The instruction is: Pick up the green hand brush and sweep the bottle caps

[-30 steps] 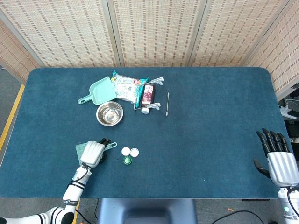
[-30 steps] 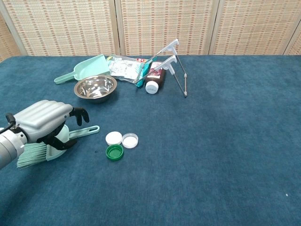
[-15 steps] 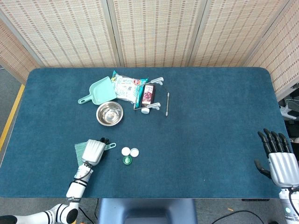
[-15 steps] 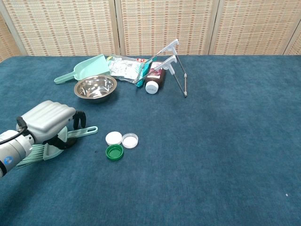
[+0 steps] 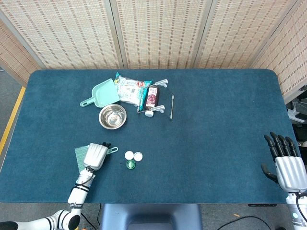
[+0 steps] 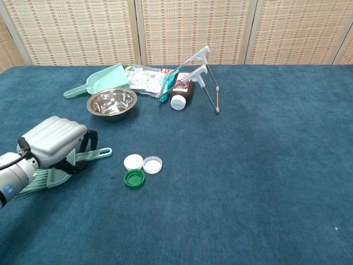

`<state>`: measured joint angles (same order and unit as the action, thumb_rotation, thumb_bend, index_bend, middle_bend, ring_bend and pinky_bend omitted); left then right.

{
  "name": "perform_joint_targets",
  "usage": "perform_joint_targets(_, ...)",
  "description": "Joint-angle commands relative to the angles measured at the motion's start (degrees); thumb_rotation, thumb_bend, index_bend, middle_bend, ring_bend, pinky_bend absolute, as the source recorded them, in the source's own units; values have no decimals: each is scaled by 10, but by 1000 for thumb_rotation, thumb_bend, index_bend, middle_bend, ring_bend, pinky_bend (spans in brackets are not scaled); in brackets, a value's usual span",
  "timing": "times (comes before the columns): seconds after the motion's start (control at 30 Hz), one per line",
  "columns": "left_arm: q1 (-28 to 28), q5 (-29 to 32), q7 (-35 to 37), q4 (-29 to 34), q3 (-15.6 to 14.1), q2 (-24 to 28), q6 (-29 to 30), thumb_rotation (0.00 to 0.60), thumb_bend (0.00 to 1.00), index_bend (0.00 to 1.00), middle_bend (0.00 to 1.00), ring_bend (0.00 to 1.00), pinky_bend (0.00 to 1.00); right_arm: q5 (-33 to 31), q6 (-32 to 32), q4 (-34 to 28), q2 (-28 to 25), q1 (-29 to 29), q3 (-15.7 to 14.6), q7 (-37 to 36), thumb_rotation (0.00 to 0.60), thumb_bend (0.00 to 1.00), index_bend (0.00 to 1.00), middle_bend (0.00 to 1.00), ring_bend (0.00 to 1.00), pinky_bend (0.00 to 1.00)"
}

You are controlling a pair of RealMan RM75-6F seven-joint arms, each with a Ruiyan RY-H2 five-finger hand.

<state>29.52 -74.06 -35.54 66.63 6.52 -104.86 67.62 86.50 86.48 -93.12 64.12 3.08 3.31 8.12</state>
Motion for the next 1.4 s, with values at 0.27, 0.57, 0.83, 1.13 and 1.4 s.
perform_joint_targets(0.27,-15,-110,298,22,-2,30,95,600,784,723,853,777,909,3,1,-2,0,-1,-2,1,600,246,0,0,0,0)
perform_joint_targets(0.57,-32,-126,610,30,11,31,132,600,800,706,856,775,934,10,6,-6,-2,-4,-5,1,600,245,0,0,0,0)
perform_joint_targets(0.83,-30,-176,666,-73,14,-31,213,600,820,714,862,774,940,15,4,-11,-6,-5,-10,0,600,245,0,0,0,0)
perform_joint_targets(1.13,-16,-184,712,-239,11,-123,234,600,820,714,865,773,940,19,12,-15,-12,-9,-10,-6,600,246,0,0,0,0)
perform_joint_targets(1.4,-1,-188,739,-299,3,-167,234,600,820,714,864,774,940,18,9,-15,-13,-8,-9,-7,600,246,0,0,0,0)
